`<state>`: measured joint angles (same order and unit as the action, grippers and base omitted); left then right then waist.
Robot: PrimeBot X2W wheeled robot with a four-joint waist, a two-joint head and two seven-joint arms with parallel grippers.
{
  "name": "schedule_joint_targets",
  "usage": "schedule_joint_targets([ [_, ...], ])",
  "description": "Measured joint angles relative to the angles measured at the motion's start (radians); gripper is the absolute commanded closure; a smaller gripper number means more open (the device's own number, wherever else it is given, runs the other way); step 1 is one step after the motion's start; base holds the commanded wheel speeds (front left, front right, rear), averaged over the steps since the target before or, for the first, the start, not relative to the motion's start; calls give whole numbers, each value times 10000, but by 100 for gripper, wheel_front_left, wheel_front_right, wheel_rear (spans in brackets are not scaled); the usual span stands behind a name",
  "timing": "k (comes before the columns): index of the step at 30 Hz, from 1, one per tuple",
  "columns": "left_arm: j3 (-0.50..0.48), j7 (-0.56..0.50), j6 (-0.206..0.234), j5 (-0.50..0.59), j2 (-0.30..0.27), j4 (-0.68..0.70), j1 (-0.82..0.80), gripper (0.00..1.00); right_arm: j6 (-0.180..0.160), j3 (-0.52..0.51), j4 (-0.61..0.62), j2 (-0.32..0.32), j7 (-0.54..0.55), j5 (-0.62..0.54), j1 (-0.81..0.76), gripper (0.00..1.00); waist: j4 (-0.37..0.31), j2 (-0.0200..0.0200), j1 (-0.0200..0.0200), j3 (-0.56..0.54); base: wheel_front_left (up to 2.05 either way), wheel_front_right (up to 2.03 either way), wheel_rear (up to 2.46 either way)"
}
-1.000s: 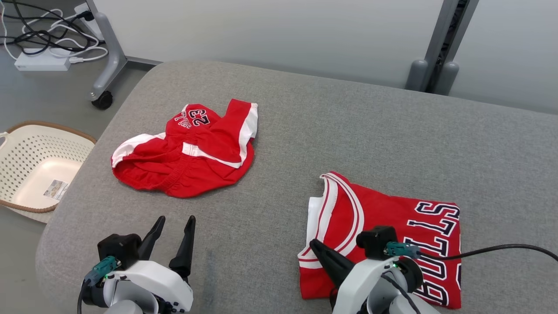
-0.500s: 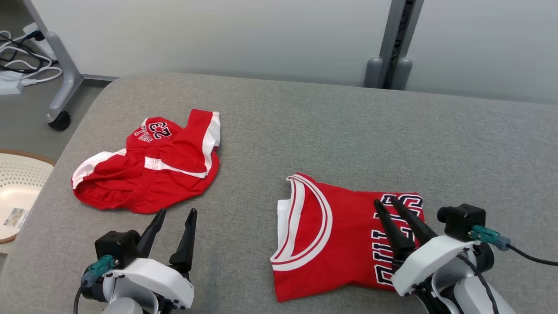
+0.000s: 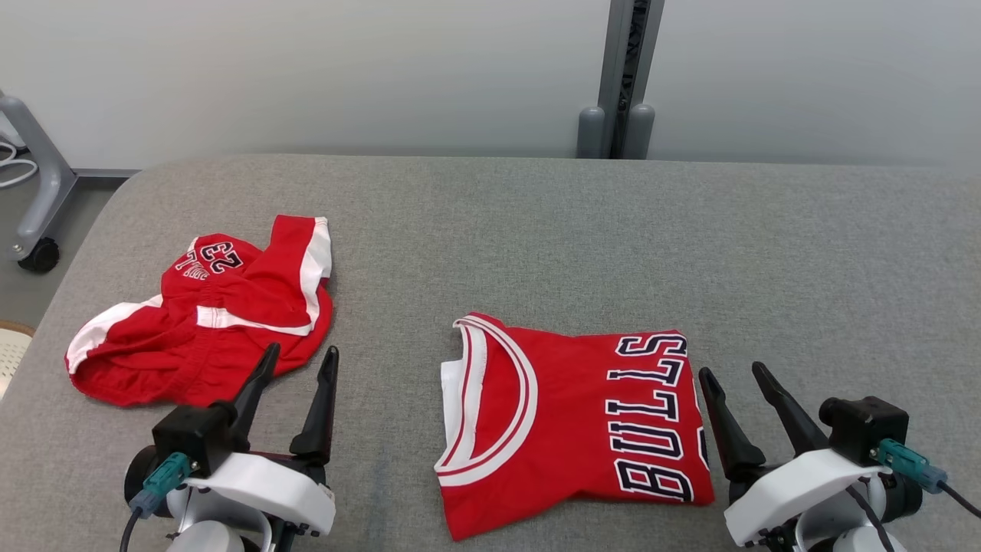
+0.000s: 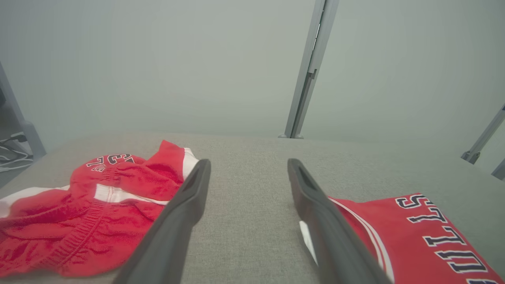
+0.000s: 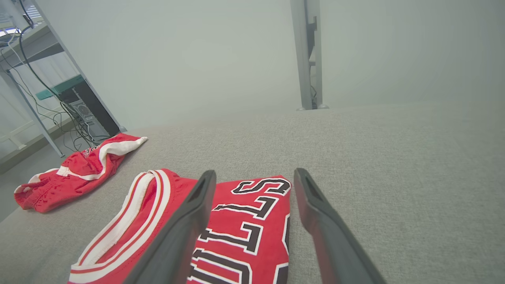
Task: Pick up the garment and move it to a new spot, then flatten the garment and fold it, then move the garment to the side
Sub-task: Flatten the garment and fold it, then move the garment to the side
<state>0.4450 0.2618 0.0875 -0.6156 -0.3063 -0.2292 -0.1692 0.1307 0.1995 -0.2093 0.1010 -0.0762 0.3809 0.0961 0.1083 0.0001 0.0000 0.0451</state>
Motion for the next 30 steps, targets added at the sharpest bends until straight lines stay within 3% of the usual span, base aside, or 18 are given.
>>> schedule_joint_targets([
  [9, -1080, 0, -345, 1024, 395, 550, 622, 0, 0, 63, -763, 48, -56, 518, 11, 0, 72, 0, 0, -14, 0, 0, 0],
  [18, -1540, 0, -926, 1584, 974, 408, 810, 0, 0, 148, -2040, 167, -194, 890, 641, 0, 371, 0, 0, -7, 0, 0, 0],
  [30, -1992, 0, -1407, 2011, 1298, 198, 785, 0, 0, 349, -3415, 351, 13, 1866, 1479, 0, 717, 0, 0, 204, 0, 0, 0],
])
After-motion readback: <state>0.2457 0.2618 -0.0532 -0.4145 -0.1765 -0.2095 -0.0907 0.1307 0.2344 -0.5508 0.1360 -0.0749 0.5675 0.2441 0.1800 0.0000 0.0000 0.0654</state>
